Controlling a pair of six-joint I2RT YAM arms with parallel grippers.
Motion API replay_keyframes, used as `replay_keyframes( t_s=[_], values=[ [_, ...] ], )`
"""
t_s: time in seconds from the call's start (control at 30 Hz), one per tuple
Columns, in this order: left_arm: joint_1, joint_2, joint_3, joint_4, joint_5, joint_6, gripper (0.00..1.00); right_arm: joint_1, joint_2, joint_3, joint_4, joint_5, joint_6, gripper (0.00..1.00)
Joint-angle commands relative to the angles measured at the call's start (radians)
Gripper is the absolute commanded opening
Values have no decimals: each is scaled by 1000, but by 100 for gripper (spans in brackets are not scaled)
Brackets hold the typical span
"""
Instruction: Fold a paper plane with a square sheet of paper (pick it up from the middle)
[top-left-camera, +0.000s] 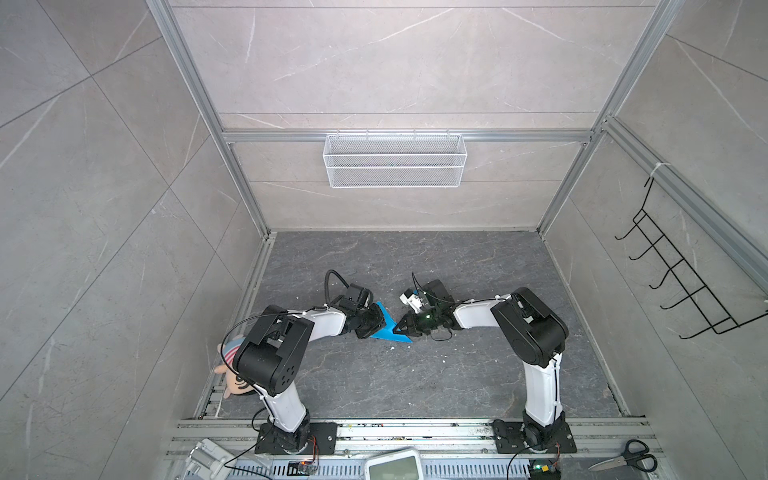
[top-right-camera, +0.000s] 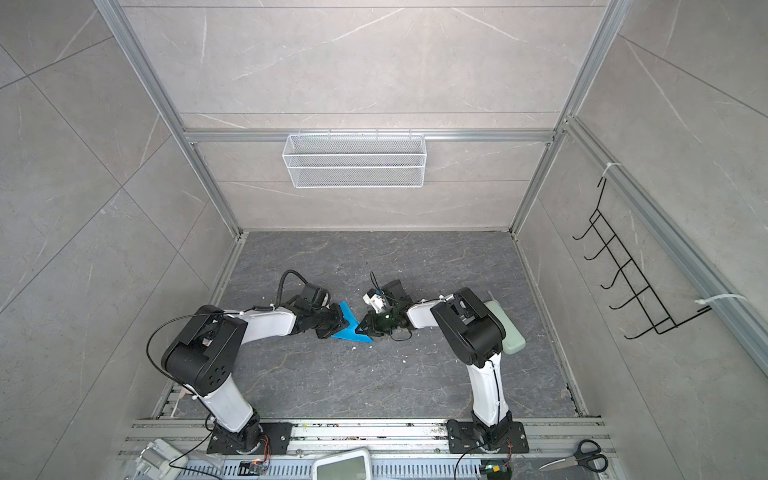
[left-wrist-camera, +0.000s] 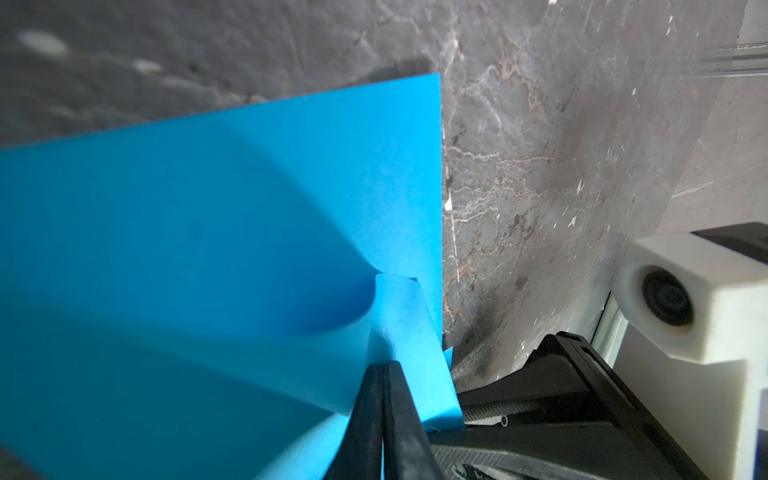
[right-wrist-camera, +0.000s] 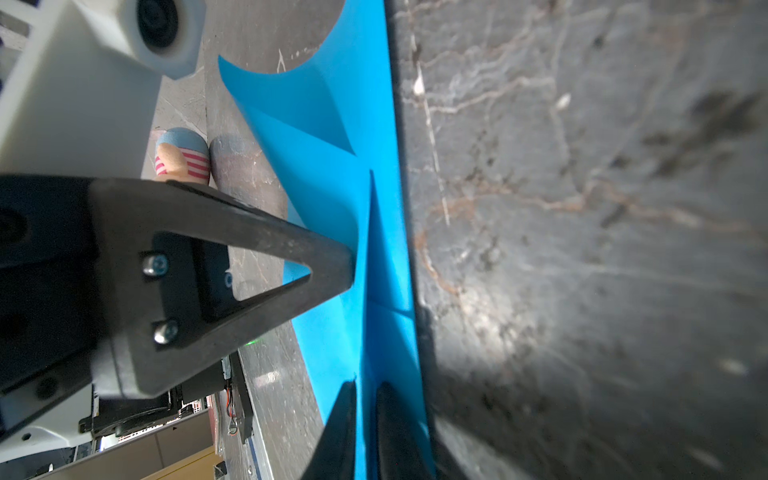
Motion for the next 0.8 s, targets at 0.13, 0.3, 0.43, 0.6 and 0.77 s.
replay_keyframes(
  t_s=[0.13, 0.3, 0.43, 0.6, 0.77],
  values=[
    [5, 23, 33, 3, 12, 39, 9, -6, 58, -14, -114, 93, -30, 16],
    [5, 29, 37, -57, -21, 35, 9, -6, 3, -16, -104, 80, -54, 16],
    [8, 26, 30, -76, -36, 37, 8, -7, -62, 3, -172, 78, -97, 16],
    [9, 28, 21, -71, -37, 33, 8, -8, -97, 9, -236, 65, -128, 18],
    [9, 23, 16, -65, -35, 32, 8, -7, -107, 13, -264, 55, -133, 17]
  ],
)
